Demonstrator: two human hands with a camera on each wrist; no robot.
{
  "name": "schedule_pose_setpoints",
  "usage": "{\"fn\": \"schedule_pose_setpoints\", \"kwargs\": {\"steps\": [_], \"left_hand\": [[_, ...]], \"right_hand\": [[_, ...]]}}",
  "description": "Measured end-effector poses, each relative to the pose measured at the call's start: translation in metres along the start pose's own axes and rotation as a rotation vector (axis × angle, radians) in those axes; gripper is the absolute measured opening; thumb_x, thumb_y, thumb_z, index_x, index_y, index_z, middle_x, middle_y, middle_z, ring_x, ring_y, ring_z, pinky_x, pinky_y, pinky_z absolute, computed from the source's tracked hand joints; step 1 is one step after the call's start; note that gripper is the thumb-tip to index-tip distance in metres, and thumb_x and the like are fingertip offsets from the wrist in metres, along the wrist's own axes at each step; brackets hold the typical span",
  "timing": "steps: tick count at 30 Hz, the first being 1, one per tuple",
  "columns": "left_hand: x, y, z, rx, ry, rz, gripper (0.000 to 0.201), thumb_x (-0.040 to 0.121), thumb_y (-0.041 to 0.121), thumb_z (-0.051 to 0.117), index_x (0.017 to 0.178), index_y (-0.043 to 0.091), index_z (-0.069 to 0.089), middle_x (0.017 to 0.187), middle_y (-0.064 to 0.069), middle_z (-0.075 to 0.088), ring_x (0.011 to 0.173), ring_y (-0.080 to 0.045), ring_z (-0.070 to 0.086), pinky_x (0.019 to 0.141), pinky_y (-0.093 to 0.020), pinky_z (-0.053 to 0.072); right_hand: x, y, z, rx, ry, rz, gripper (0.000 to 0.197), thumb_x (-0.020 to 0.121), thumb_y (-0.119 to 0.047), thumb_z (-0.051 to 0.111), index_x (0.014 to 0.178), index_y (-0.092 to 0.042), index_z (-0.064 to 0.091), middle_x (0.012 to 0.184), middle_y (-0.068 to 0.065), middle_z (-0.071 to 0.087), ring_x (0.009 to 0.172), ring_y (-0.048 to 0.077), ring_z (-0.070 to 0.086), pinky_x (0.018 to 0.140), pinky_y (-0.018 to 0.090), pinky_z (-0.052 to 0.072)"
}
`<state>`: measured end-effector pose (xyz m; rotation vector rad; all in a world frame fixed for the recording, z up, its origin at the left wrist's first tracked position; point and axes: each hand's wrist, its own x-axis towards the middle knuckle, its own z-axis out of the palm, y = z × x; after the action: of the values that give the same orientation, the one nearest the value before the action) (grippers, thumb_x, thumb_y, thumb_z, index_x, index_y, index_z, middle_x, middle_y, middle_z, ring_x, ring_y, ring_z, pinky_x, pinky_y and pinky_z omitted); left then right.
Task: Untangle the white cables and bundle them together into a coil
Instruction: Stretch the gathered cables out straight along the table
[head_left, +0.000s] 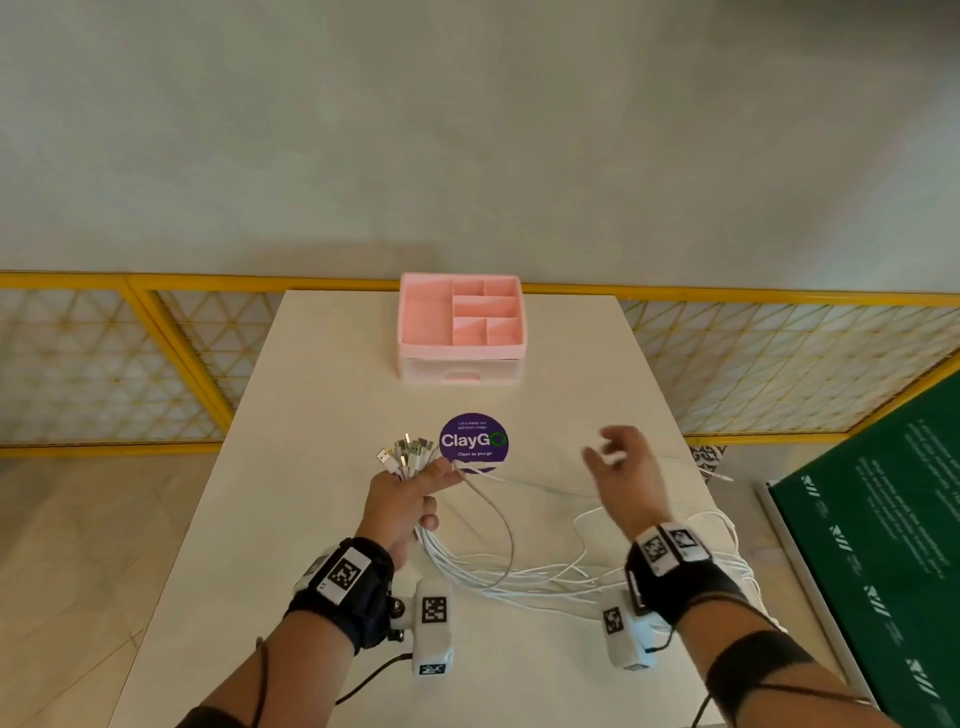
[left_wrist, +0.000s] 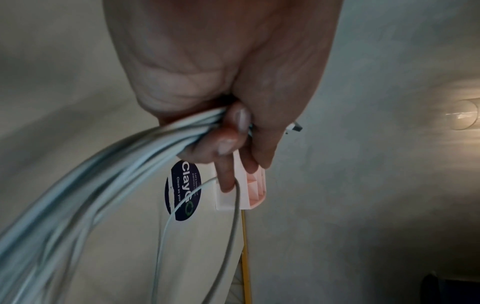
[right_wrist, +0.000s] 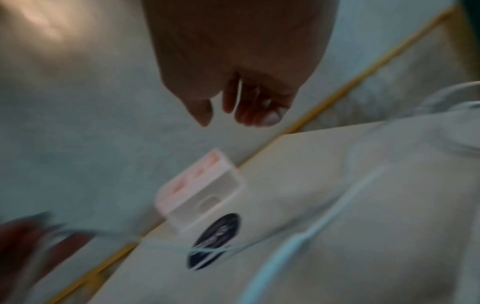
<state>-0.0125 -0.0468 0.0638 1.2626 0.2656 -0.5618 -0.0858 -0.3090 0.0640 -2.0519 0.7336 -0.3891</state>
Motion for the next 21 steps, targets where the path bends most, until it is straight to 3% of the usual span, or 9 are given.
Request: {"fn": "schedule_pose_setpoints", "kwargs": {"steps": [2, 5, 7, 9, 11, 13, 15, 17, 21], "left_hand": [[-0.001, 0.003, 0.005, 0.003, -0.023, -0.002, 0.011, 0.095, 0.017, 0.067, 0.096, 0.006, 0.068, 0.096, -0.019, 0.077, 0.043, -0.007, 0.026, 0.041, -0.020, 0.030], [-0.002, 0.006, 0.009, 0.016, -0.046, 0.012, 0.018, 0.095, 0.016, 0.067, 0.101, -0.001, 0.069, 0.084, -0.015, 0.076, 0.043, -0.009, 0.034, 0.040, -0.022, 0.030], [-0.003, 0.010, 0.008, 0.027, -0.034, 0.036, 0.021, 0.094, 0.016, 0.068, 0.101, -0.003, 0.071, 0.084, -0.020, 0.075, 0.046, -0.013, 0.048, 0.040, -0.022, 0.031], [-0.003, 0.013, 0.005, 0.028, -0.008, 0.047, 0.020, 0.093, 0.017, 0.069, 0.096, -0.002, 0.072, 0.077, -0.018, 0.071, 0.044, -0.012, 0.045, 0.041, -0.023, 0.031], [-0.005, 0.014, 0.000, 0.005, 0.005, 0.054, 0.013, 0.094, 0.017, 0.068, 0.090, 0.004, 0.071, 0.078, -0.014, 0.072, 0.042, -0.010, 0.034, 0.041, -0.023, 0.031], [-0.005, 0.014, -0.003, -0.028, 0.020, 0.057, 0.010, 0.095, 0.017, 0.068, 0.089, 0.009, 0.068, 0.084, -0.017, 0.075, 0.042, -0.009, 0.035, 0.041, -0.022, 0.032], [-0.004, 0.013, -0.006, -0.067, 0.051, 0.051, 0.010, 0.094, 0.017, 0.067, 0.091, 0.009, 0.067, 0.073, -0.013, 0.072, 0.040, -0.008, 0.040, 0.040, -0.021, 0.032], [-0.002, 0.012, -0.007, -0.097, 0.080, 0.042, 0.010, 0.095, 0.018, 0.067, 0.093, 0.008, 0.066, 0.059, -0.003, 0.056, 0.040, -0.008, 0.036, 0.039, -0.021, 0.029], [0.003, 0.011, -0.005, -0.197, 0.099, 0.049, 0.011, 0.097, 0.019, 0.064, 0.092, 0.009, 0.066, 0.055, 0.004, 0.034, 0.043, -0.008, 0.027, 0.040, -0.021, 0.025]], "right_hand": [[-0.013, -0.028, 0.029, 0.043, -0.212, -0.177, 0.047, 0.082, -0.035, 0.077, 0.124, -0.027, 0.056, 0.114, -0.007, 0.063, 0.097, 0.009, 0.061, 0.083, 0.025, 0.050], [-0.036, -0.064, 0.068, 0.013, -0.587, -0.304, 0.073, 0.079, -0.060, 0.068, 0.142, -0.034, 0.042, 0.136, -0.015, 0.055, 0.121, 0.000, 0.053, 0.101, 0.021, 0.043], [-0.043, -0.069, 0.087, 0.036, -0.765, -0.289, 0.059, 0.087, -0.053, 0.065, 0.137, -0.028, 0.047, 0.124, -0.009, 0.065, 0.113, 0.001, 0.060, 0.101, 0.029, 0.048], [-0.046, -0.069, 0.093, -0.018, -0.736, -0.308, 0.033, 0.095, -0.048, 0.058, 0.112, -0.020, 0.058, 0.095, -0.001, 0.070, 0.085, 0.006, 0.064, 0.086, 0.038, 0.053], [-0.041, -0.061, 0.090, -0.146, -0.628, -0.342, 0.036, 0.098, -0.054, 0.049, 0.090, -0.019, 0.054, 0.077, 0.004, 0.062, 0.070, 0.015, 0.057, 0.074, 0.040, 0.049], [-0.032, -0.045, 0.079, -0.233, -0.595, -0.322, 0.040, 0.099, -0.057, 0.044, 0.080, -0.021, 0.049, 0.070, 0.000, 0.056, 0.068, 0.019, 0.054, 0.072, 0.041, 0.046], [-0.019, -0.018, 0.061, -0.350, -0.600, -0.263, 0.041, 0.099, -0.056, 0.045, 0.079, -0.021, 0.048, 0.067, -0.006, 0.052, 0.071, 0.020, 0.053, 0.072, 0.037, 0.042], [-0.006, 0.013, 0.039, -0.491, -0.570, -0.190, 0.042, 0.097, -0.058, 0.046, 0.081, -0.020, 0.052, 0.073, -0.004, 0.056, 0.079, 0.023, 0.057, 0.076, 0.035, 0.043], [0.008, 0.056, -0.016, -0.644, -0.495, 0.064, 0.054, 0.091, -0.072, 0.040, 0.084, -0.023, 0.060, 0.091, 0.001, 0.067, 0.091, 0.026, 0.063, 0.091, 0.041, 0.048]]}}
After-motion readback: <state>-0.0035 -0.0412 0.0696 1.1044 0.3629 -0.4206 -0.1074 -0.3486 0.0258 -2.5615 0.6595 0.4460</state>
